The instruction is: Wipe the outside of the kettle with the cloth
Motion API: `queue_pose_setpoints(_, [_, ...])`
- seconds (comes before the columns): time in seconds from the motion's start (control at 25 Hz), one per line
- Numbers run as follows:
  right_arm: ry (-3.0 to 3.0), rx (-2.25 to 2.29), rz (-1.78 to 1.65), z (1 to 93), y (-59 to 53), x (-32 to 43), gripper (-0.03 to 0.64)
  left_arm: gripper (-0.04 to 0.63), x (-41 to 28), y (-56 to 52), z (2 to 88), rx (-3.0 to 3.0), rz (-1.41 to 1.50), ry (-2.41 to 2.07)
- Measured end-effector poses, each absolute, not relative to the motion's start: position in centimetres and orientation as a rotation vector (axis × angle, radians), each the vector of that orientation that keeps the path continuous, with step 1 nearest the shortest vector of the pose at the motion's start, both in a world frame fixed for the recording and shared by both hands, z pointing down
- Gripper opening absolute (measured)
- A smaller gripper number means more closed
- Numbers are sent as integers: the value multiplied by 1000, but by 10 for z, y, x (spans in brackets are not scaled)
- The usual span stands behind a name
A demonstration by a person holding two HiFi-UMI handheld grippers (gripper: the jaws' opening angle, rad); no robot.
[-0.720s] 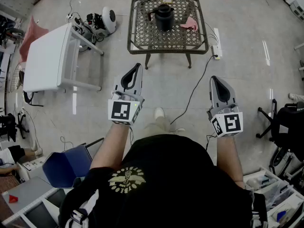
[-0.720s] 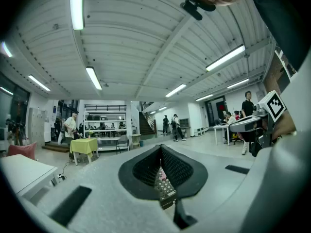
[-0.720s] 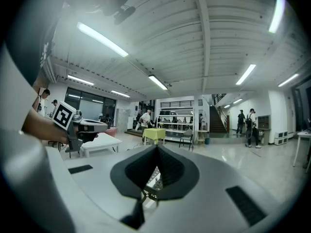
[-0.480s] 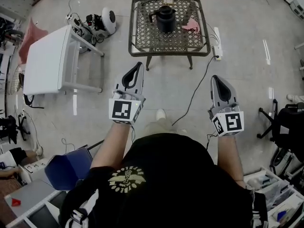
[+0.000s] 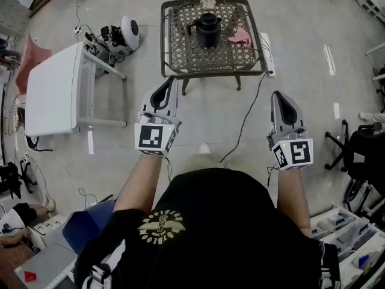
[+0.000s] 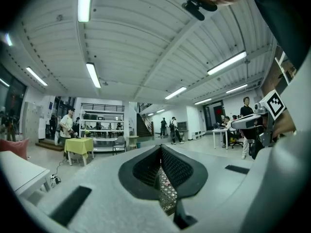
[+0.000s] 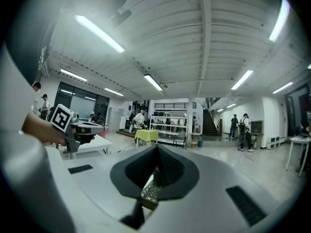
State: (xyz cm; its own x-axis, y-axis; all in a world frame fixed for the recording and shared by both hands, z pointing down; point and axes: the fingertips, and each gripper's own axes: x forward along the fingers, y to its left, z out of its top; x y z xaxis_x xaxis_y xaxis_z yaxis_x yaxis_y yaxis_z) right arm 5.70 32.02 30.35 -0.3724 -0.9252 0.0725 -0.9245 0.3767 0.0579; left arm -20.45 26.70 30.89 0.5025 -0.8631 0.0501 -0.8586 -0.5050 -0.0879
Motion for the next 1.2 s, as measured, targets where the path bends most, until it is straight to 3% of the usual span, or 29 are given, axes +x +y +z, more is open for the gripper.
queue_pose_setpoints(1.2, [-2578,1704,42,318,194,96,6,8,-181,153,318,-2662,-96,1625])
